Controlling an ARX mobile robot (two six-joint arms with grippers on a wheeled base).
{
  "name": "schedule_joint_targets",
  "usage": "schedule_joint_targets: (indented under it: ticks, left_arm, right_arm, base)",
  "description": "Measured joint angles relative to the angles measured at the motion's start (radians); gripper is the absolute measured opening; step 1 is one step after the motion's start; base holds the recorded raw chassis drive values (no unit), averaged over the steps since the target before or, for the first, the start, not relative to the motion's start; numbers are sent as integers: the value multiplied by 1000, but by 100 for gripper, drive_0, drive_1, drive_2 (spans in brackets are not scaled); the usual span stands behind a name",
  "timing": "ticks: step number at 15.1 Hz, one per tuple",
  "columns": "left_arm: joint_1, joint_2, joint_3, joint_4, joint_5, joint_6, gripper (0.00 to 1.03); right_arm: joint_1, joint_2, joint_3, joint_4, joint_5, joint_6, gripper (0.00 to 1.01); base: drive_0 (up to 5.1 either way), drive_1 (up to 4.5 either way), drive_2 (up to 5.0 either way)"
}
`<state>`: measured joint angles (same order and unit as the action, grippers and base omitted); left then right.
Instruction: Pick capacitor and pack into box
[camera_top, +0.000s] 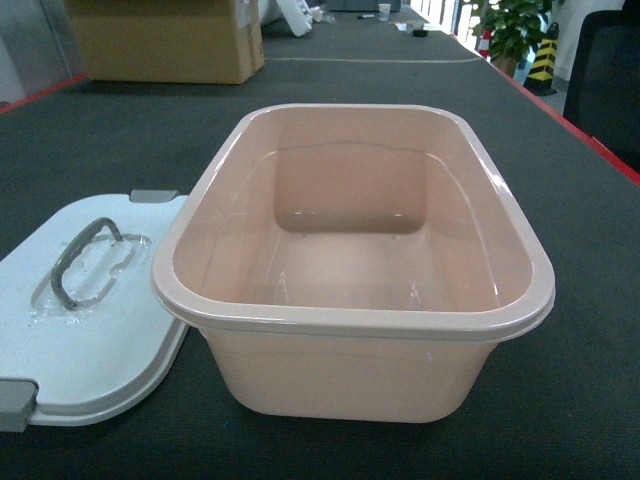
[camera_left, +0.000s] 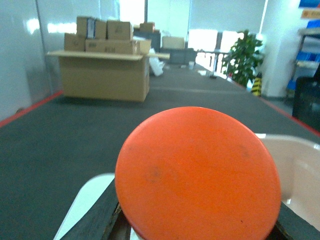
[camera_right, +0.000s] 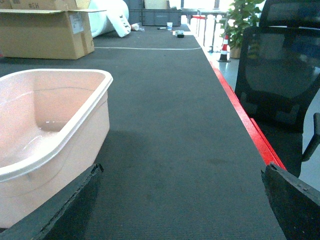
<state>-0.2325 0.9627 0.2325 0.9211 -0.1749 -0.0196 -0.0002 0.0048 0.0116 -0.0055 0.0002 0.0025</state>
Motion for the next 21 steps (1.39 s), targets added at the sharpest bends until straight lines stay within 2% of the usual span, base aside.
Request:
schedule_joint_targets:
  ticks: [1, 2, 5, 7, 8, 11, 12, 14, 16, 17, 19, 21]
  left_arm:
    - [-74, 192, 150, 98, -35, -2, 44]
    - [-138, 341, 278, 92, -54, -7, 44]
    - [-274, 707, 546, 40, -76, -6, 44]
    - [-327, 927, 729, 0, -81, -27, 46]
    - [-332, 989, 787, -21, -91, -26, 59]
    - [-326, 997, 788, -14, -100, -26, 90]
    - [-314, 994, 776, 24, -63, -8, 100]
    - [-235, 908, 658, 69, -55, 2, 98]
    - [-69, 797, 546, 137, -15, 1, 98]
    - [32, 781, 496, 171, -1, 1, 98]
    - [188, 895, 442, 211, 35, 2, 98]
    - [231, 1061, 483, 203, 60, 2, 98]
  right_arm:
    - [0, 0, 0, 0, 0, 0, 98]
    - [0, 0, 0, 0, 0, 0, 98]
    - [0, 0, 0, 0, 0, 0, 98]
    - [0, 0, 0, 0, 0, 0, 98]
    - [0, 0, 0, 0, 0, 0, 98]
    - [0, 0, 0, 0, 0, 0, 98]
    - [0, 0, 0, 0, 0, 0, 98]
    - [0, 0, 0, 1, 0, 0, 98]
    - [0, 0, 0, 0, 0, 0, 98]
    - [0, 0, 0, 0, 0, 0, 98]
    - [0, 0, 0, 0, 0, 0, 98]
    - [0, 0, 0, 0, 0, 0, 98]
  base:
    - [0, 0, 0]
    - [0, 0, 0]
    - [0, 0, 0]
    - [0, 0, 0]
    - [0, 0, 0]
    - [0, 0, 0]
    - [0, 0, 0]
    - [0, 0, 0]
    - [0, 0, 0]
    - [0, 0, 0]
    - [0, 0, 0]
    - [0, 0, 0]
